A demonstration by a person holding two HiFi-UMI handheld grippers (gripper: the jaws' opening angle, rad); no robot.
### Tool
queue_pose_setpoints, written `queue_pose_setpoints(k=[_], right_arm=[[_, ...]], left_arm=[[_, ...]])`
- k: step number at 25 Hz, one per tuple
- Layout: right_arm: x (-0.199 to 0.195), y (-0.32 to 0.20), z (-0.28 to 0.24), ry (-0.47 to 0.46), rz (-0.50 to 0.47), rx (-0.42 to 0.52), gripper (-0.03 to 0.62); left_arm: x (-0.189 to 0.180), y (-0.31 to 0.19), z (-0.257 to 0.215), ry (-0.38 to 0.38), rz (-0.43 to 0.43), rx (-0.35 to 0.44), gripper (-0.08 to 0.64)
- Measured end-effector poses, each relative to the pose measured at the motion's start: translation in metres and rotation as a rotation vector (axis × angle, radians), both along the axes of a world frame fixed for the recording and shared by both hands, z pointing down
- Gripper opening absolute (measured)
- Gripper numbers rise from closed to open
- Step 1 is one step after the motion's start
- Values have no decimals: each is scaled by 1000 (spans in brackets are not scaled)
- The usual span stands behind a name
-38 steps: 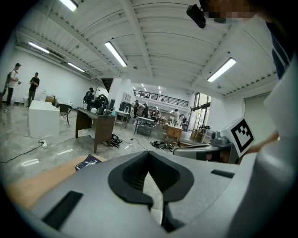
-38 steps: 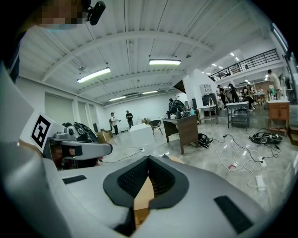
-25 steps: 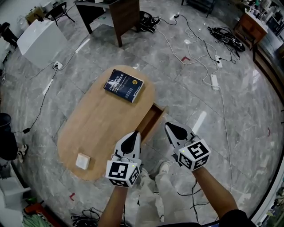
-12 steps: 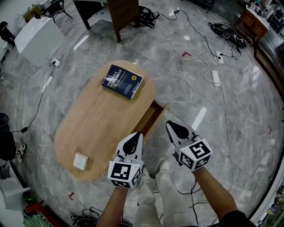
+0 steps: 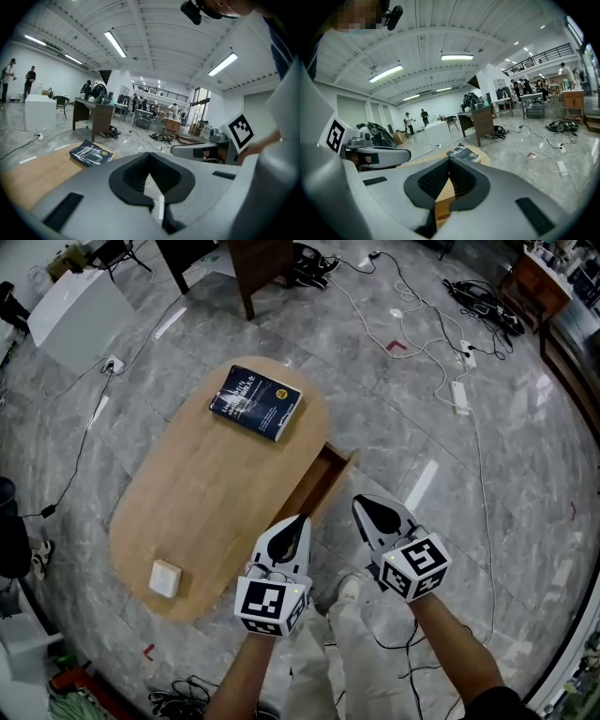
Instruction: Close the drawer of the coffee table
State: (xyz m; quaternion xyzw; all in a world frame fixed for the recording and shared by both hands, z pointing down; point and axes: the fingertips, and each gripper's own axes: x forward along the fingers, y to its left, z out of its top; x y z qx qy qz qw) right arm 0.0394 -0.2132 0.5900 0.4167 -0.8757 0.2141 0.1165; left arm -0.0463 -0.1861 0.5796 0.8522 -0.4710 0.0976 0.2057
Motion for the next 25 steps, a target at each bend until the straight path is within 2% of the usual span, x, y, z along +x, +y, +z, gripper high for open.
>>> queue_pose_setpoints(k=[25], right_arm=[[-2, 10, 67, -5, 30, -24, 12]], left_arm=[[-8, 19, 66, 11, -28, -40, 2]])
